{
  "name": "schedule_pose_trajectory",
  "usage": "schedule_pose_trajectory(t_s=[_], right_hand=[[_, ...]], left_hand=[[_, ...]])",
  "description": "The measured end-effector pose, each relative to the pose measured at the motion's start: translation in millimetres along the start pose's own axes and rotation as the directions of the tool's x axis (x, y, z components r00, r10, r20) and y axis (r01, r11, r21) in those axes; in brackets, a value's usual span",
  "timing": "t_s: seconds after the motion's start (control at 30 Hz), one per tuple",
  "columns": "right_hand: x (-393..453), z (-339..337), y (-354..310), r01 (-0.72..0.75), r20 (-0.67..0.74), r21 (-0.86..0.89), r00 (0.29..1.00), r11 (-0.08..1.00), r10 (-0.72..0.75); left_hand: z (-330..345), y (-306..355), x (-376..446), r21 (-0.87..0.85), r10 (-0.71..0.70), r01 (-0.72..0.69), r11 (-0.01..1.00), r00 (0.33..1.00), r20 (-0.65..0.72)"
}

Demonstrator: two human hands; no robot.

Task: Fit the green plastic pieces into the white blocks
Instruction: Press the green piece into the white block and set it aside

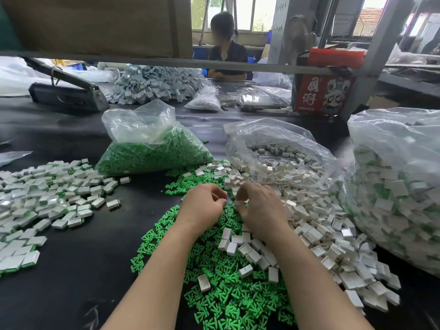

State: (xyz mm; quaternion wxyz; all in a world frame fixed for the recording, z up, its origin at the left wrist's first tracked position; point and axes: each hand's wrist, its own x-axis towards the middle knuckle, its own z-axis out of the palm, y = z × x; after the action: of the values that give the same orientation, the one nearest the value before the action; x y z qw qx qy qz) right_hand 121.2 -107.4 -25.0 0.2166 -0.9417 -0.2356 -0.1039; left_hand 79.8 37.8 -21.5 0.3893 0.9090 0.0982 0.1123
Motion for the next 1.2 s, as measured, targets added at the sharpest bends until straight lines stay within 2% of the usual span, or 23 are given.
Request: schedule_pose_trajectory(t_s=[0.13,0.2,0.27,0.4,0.47,0.5,0.6,0.67,1.0,1.1,1.2], right_hand=[[0,1,3,-0.046,-0.011,0.191,0.999,0.981,0.049],[0,-1,2,-0.025,-0.040,0.348,0.998,0.937,0.042],[1,-3,2,0.021,-0.072,0.438,0.997,0.899,0.011],[0,-7,1,0.062,-0.104,0.565,0.995,0.823,-0.003],[1,-9,3,0.057,-0.105,0.511,0.995,0.858,-0.004],[1,-10,4,0.051,-0.059,0.446,0.998,0.893,-0.027],[1,-11,7,0.007,0.216,0.233,0.975,0.972,-0.059],[1,-8,6,0.019,0.294,0.091,0.955,0.996,-0.045],[0,-3,-4,0.066,0.246,0.103,0.965,0.992,-0.089],[0,-3,-4,-0.015,0.182,0.322,0.982,0.947,-0.047],[-2,-10,-3,-0.069,0.086,0.615,0.996,0.785,0.019]], left_hand=[[4,-1,1,-0.091,-0.011,0.015,0.996,0.999,0.044],[4,0,1,-0.241,-0.022,0.047,0.969,0.994,0.106],[2,2,0,-0.423,-0.021,0.094,0.901,0.984,0.174],[-3,-2,-1,-0.629,-0.069,0.138,0.765,0.989,0.134],[-9,-5,0,-0.733,-0.094,0.174,0.658,0.984,0.149],[-13,-7,1,-0.787,-0.096,0.193,0.586,0.981,0.169],[-21,-9,2,-0.904,-0.062,0.226,0.362,0.974,0.218],[-23,-9,3,-0.930,-0.027,0.224,0.293,0.974,0.226],[-27,-7,0,-0.938,0.030,0.227,0.261,0.970,0.243],[-28,-7,0,-0.937,-0.026,0.228,0.265,0.973,0.230],[-28,-6,2,-0.931,-0.086,0.224,0.288,0.974,0.208]])
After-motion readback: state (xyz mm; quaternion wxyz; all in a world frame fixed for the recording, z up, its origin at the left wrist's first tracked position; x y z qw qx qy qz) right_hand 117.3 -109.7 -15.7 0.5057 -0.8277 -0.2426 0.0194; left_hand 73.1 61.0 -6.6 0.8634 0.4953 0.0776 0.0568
